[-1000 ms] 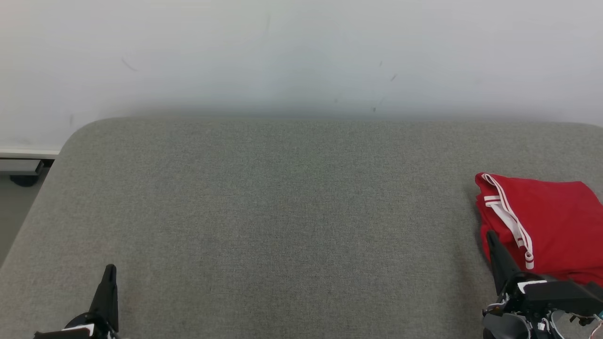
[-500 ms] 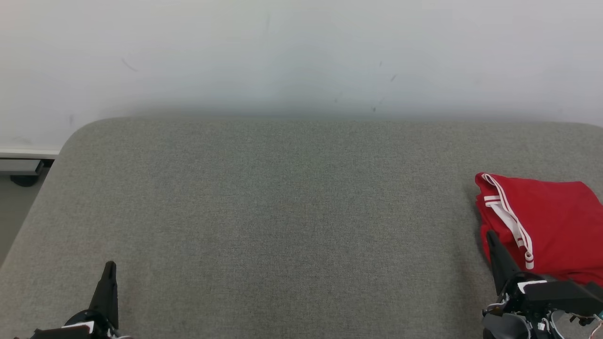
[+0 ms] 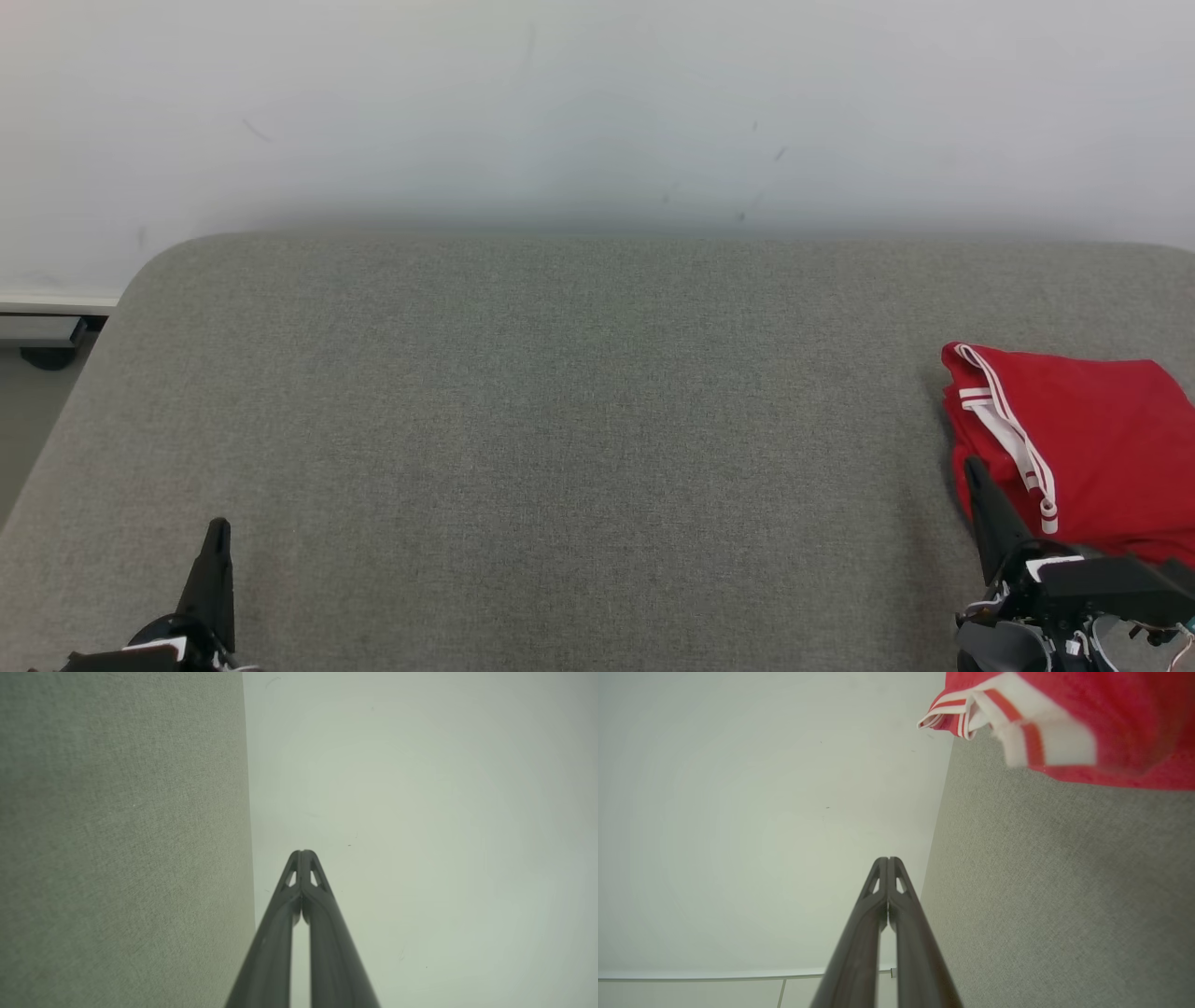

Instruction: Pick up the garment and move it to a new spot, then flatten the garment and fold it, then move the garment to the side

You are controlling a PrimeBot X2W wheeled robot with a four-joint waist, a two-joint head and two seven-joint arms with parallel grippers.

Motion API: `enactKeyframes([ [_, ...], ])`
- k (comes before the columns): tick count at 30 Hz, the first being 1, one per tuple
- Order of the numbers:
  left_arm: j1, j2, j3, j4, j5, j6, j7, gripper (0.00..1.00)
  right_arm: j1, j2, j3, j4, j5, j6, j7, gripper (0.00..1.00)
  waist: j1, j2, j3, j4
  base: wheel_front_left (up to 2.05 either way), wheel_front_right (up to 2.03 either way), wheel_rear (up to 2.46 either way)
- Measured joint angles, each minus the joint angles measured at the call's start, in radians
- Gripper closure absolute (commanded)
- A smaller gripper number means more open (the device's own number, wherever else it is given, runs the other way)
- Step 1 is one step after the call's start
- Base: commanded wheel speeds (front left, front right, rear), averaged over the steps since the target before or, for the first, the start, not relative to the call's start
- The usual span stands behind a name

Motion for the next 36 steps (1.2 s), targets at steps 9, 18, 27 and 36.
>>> enactKeyframes([
  [9, 0.0, 0.0, 0.0, 0.0, 0.0, 0.0, 0.0, 1.0, 0.0, 0.0, 0.0, 0.0, 0.0, 0.0, 0.0, 1.0, 0.0, 0.0, 0.0, 0.0, 0.0, 0.0, 0.0],
  [18, 0.0, 0.0, 0.0, 0.0, 0.0, 0.0, 0.0, 1.0, 0.0, 0.0, 0.0, 0.0, 0.0, 0.0, 0.0, 1.0, 0.0, 0.0, 0.0, 0.0, 0.0, 0.0, 0.0],
  [27, 0.0, 0.0, 0.0, 0.0, 0.0, 0.0, 0.0, 1.0, 0.0, 0.0, 0.0, 0.0, 0.0, 0.0, 0.0, 1.0, 0.0, 0.0, 0.0, 0.0, 0.0, 0.0, 0.0],
  [36, 0.0, 0.0, 0.0, 0.0, 0.0, 0.0, 0.0, 1.0, 0.0, 0.0, 0.0, 0.0, 0.0, 0.0, 0.0, 1.0, 0.0, 0.0, 0.0, 0.0, 0.0, 0.0, 0.0],
])
